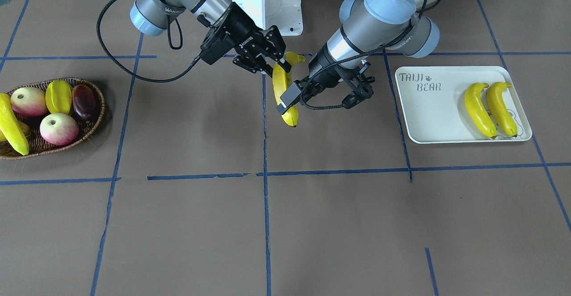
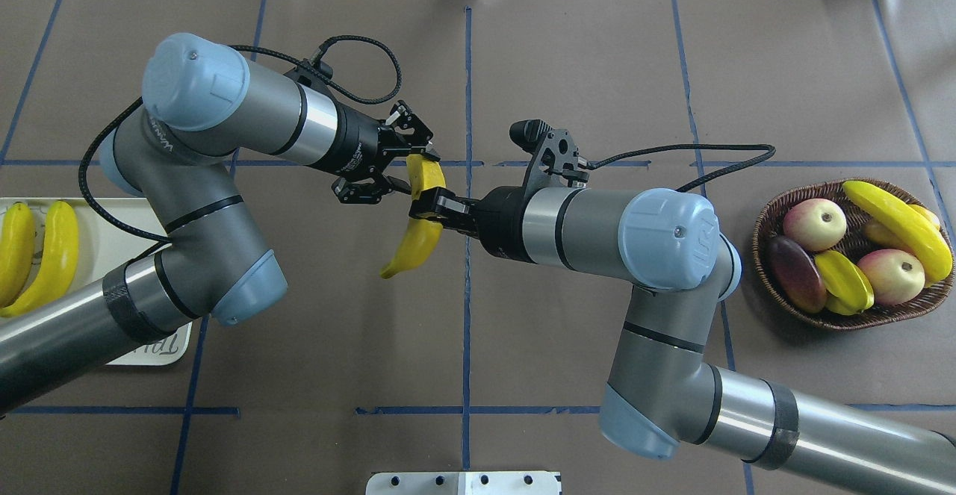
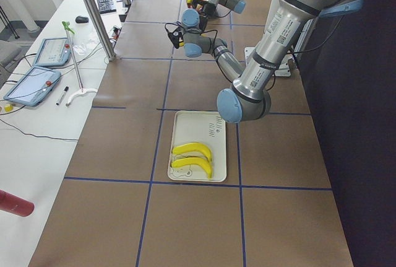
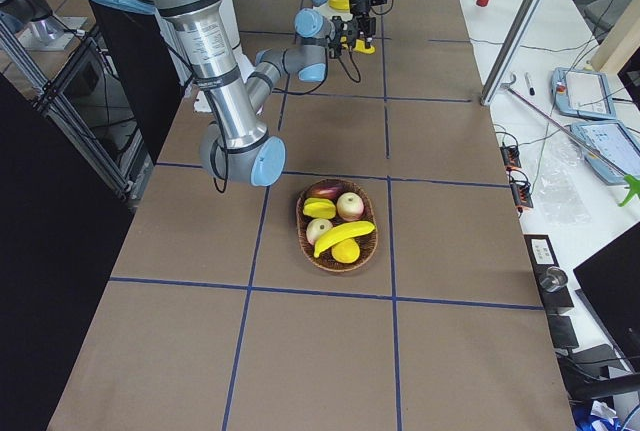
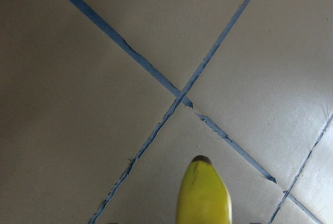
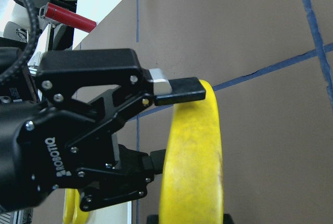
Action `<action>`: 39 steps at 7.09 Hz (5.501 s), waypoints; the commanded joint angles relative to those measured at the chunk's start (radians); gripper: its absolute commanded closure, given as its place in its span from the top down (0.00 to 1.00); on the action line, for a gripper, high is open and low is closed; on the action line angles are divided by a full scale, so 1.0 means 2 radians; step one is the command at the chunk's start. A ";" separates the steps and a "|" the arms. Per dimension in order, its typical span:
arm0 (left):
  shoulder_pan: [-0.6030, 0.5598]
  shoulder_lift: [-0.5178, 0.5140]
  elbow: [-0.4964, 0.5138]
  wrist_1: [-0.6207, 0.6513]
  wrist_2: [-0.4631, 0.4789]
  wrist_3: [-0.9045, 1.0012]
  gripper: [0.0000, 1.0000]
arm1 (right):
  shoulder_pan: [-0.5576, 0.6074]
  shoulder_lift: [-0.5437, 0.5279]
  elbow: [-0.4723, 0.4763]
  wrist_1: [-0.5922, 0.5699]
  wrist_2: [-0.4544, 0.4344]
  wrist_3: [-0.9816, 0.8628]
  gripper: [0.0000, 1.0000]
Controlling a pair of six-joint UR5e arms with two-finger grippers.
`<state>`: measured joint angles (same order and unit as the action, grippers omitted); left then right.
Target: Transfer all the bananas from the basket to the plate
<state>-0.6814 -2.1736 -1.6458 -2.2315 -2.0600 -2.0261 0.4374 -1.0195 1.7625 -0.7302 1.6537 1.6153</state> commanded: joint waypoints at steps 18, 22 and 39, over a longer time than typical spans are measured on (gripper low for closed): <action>-0.041 0.047 -0.008 0.001 -0.005 0.030 0.01 | 0.071 0.008 0.010 -0.128 0.119 -0.021 1.00; -0.098 0.177 -0.018 0.005 0.002 0.172 0.02 | 0.133 -0.001 0.041 -0.363 0.178 -0.197 1.00; -0.085 0.323 0.021 -0.069 0.069 0.310 0.70 | 0.175 -0.024 0.100 -0.519 0.192 -0.358 1.00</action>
<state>-0.8565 -1.5291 -1.6084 -2.3698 -1.9221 -1.4210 0.7869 -1.0670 1.9635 -1.7687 2.0372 0.8989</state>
